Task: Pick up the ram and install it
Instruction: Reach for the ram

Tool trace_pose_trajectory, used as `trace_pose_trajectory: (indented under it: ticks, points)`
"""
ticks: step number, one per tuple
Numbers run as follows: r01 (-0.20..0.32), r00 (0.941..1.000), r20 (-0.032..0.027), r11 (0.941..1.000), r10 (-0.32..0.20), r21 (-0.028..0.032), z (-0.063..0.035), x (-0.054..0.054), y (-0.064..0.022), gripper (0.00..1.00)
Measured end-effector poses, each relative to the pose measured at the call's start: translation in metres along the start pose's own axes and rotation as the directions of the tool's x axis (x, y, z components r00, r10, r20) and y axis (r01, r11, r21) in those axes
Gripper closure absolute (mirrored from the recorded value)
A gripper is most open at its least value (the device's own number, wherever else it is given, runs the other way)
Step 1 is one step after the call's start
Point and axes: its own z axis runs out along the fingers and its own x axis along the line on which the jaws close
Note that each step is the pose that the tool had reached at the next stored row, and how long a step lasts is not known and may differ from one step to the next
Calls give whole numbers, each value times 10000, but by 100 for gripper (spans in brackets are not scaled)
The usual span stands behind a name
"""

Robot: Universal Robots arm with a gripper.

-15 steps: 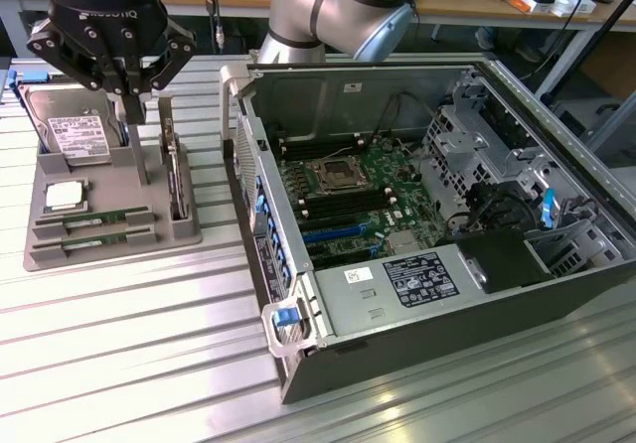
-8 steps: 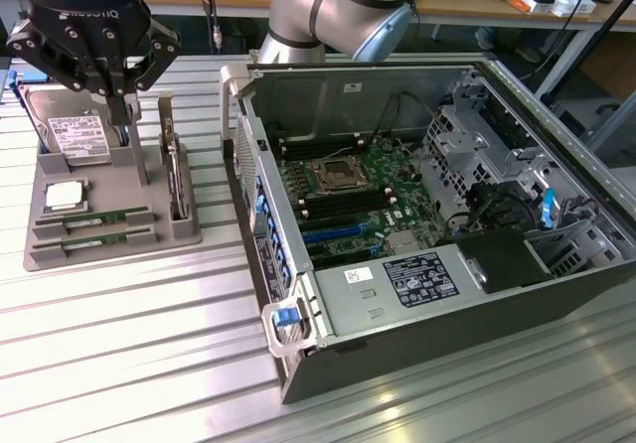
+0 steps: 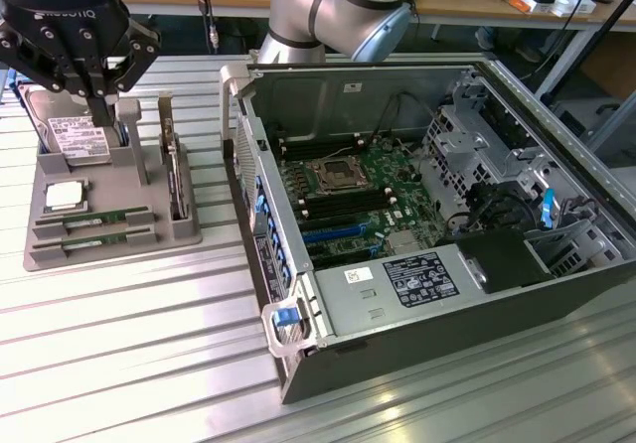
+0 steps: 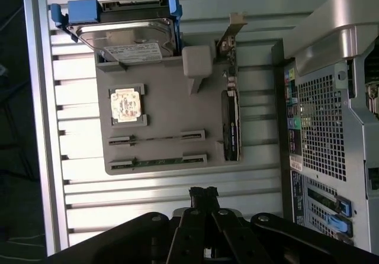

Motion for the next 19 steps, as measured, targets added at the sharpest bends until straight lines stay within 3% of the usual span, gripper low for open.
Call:
trace_pose_trajectory:
  ticks: [19]
  points:
    - [0, 10000, 0, 10000, 0, 0, -4, 292, -22, 90]
